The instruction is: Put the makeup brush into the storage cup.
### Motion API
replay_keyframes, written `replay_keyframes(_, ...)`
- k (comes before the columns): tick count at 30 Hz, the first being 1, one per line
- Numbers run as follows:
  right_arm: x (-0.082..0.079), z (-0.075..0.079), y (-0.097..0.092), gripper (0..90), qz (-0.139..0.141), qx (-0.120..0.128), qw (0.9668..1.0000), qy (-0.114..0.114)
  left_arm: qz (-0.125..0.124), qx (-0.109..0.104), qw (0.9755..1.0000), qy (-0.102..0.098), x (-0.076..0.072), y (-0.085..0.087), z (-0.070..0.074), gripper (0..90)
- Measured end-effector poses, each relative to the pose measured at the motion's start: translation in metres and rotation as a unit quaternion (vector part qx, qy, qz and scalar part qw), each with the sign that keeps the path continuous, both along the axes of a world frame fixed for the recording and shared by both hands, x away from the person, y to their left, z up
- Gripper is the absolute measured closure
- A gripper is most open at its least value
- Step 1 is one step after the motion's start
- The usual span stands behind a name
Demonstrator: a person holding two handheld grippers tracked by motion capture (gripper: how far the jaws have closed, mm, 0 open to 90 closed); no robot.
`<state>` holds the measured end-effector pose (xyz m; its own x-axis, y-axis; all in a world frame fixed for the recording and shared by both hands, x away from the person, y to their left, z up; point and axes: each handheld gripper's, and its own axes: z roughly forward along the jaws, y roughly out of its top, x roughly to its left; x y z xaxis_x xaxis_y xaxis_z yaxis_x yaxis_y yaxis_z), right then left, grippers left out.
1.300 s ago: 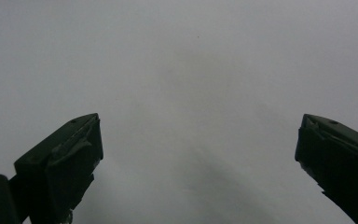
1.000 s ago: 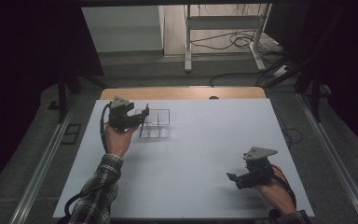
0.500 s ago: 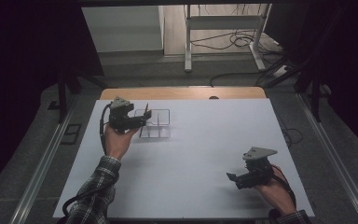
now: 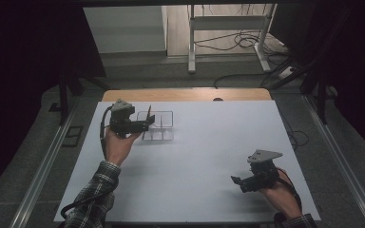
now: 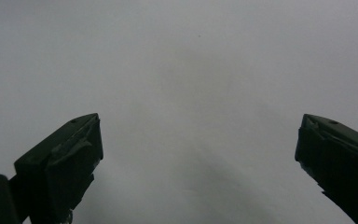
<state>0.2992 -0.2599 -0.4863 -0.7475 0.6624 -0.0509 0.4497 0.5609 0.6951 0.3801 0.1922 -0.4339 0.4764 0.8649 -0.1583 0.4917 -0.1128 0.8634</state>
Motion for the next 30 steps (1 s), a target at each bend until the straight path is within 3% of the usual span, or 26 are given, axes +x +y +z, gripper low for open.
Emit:
replay_keyframes(8, 0.000, 0.000, 0.000, 0.9, 0.000, -0.001, 1.0000, 0.000, -0.008, 0.009, 0.9999, 0.005, -0.006, 0.000, 0.003, 3.9)
replay_keyframes(20, 0.000, 0.000, 0.000, 0.9, 0.000, -0.001, 1.0000, 0.000, -0.012, -0.003, 0.9998, 0.013, -0.016, 0.010, 0.005, 2.9)
replay_keyframes(30, 0.000, 0.000, 0.000, 0.8, -0.001, -0.001, 1.0000, 0.000, -0.016, 0.010, 0.9997, 0.016, -0.025, 0.016, 0.005, 2.7)
